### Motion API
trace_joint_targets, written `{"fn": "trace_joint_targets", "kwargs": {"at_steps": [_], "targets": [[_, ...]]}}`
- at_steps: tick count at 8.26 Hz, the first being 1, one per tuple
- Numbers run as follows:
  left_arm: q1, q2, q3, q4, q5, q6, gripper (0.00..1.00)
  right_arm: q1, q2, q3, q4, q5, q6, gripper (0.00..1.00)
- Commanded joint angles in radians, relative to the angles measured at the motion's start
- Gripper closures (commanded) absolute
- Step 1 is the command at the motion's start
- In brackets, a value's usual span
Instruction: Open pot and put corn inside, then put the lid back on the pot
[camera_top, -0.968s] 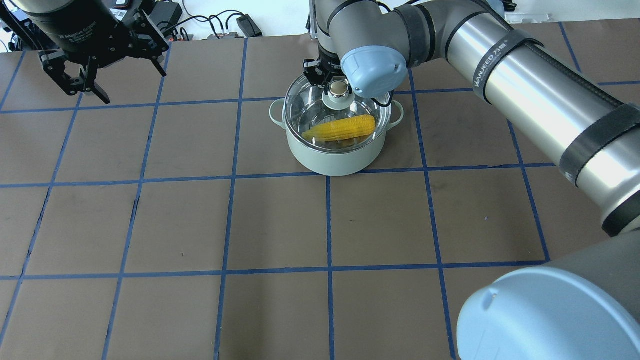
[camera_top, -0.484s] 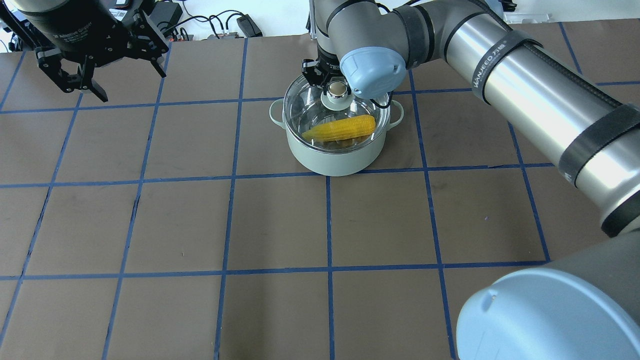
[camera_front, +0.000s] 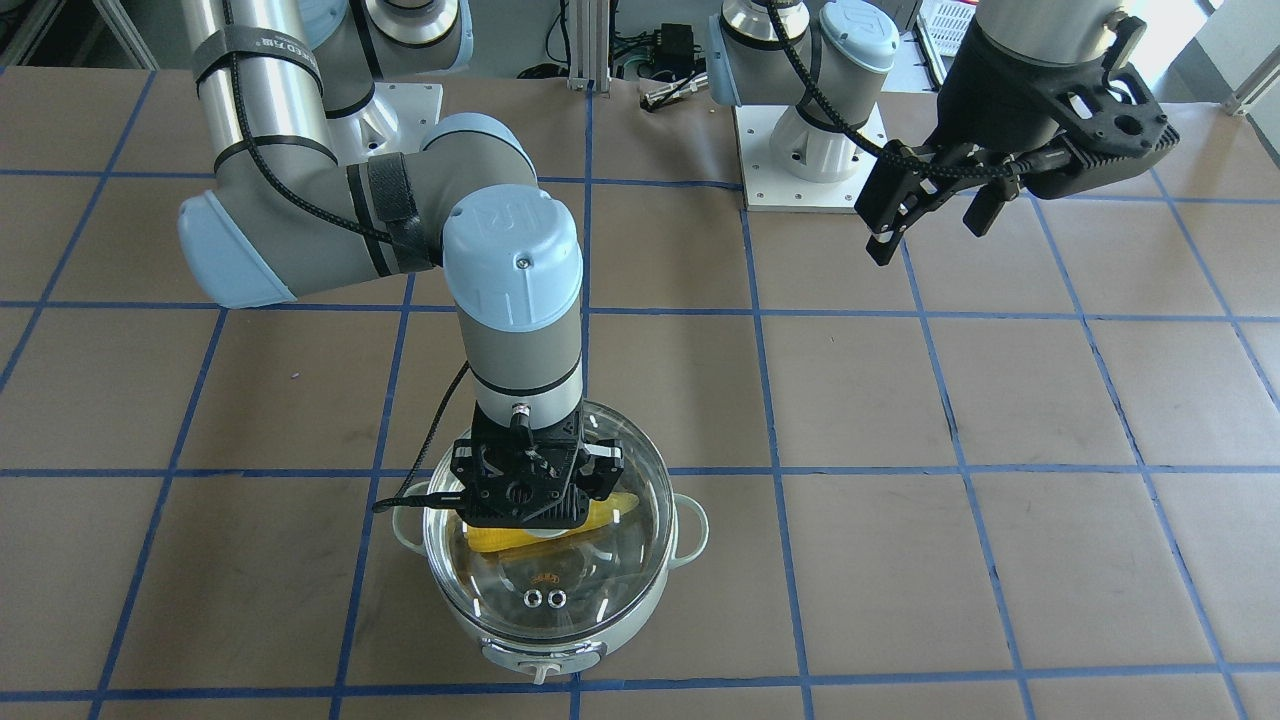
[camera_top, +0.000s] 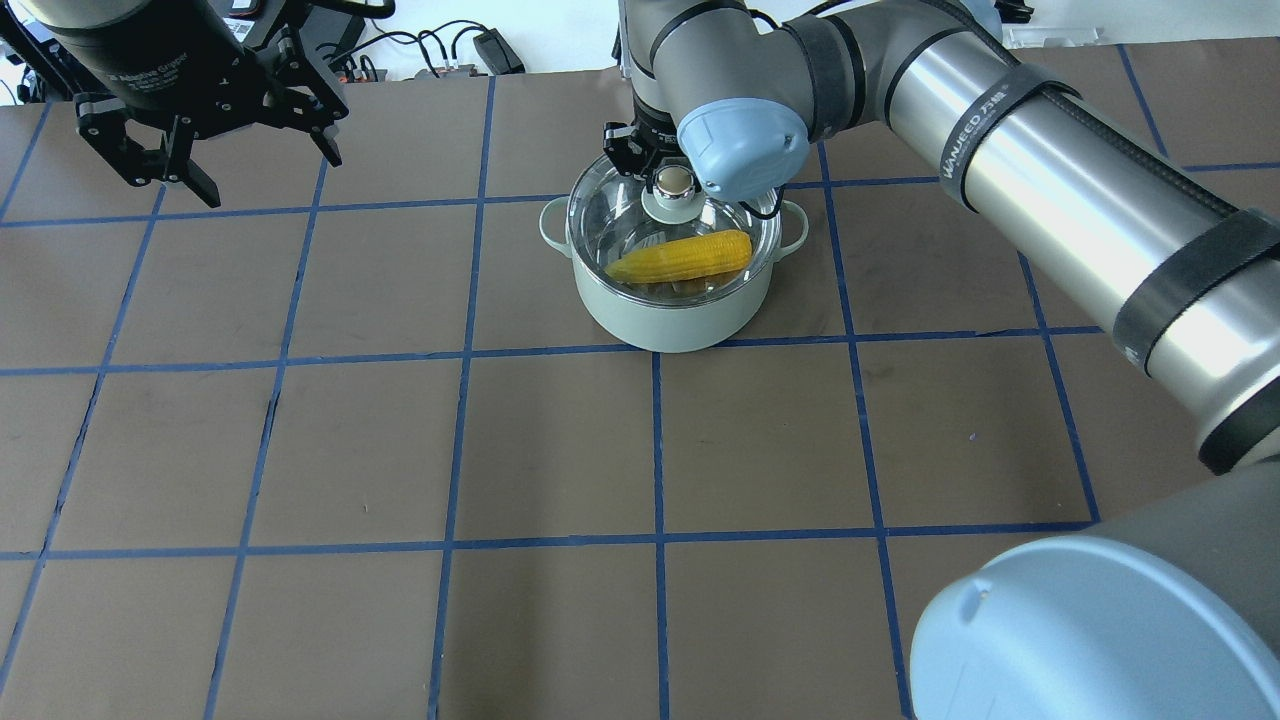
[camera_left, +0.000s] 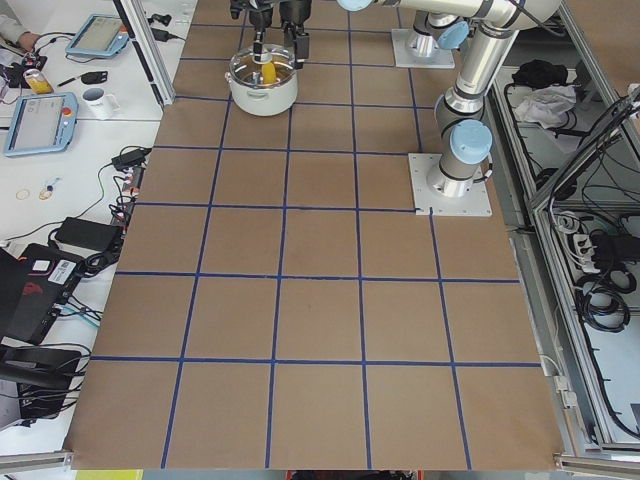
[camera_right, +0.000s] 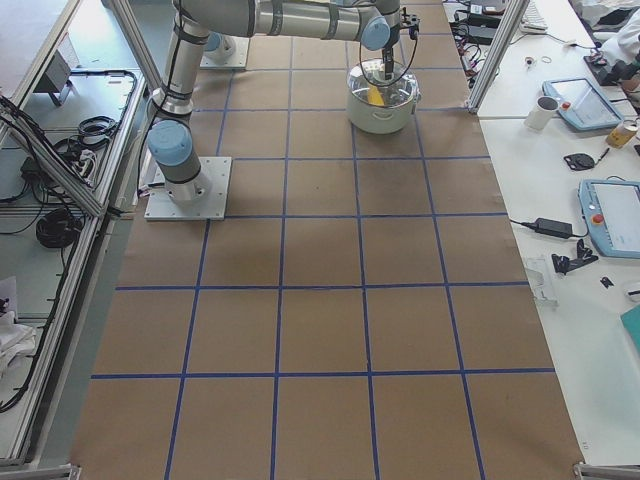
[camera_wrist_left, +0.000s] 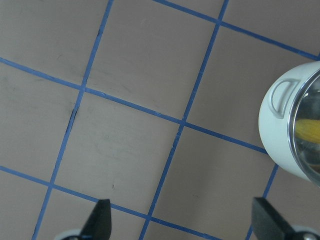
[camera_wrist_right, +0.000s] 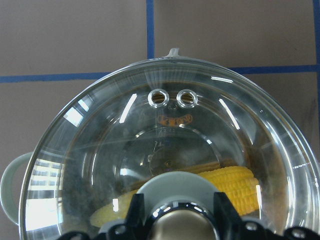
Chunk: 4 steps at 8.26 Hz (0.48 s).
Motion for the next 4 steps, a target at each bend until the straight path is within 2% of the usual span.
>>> {"fn": "trace_joint_targets", "kwargs": {"at_steps": [1, 4], "targets": [[-0.001, 0.0, -0.003, -0.025, -0.003, 0.044, 0.0, 0.0, 0.002, 0.001, -0.005, -0.007, -0.008, 0.85], [-0.01, -0.01, -0.006, -0.027, -0.003, 0.139, 0.0, 0.0, 0.004, 0.001, -0.02, -0.018, -0.006, 0.85]]}}
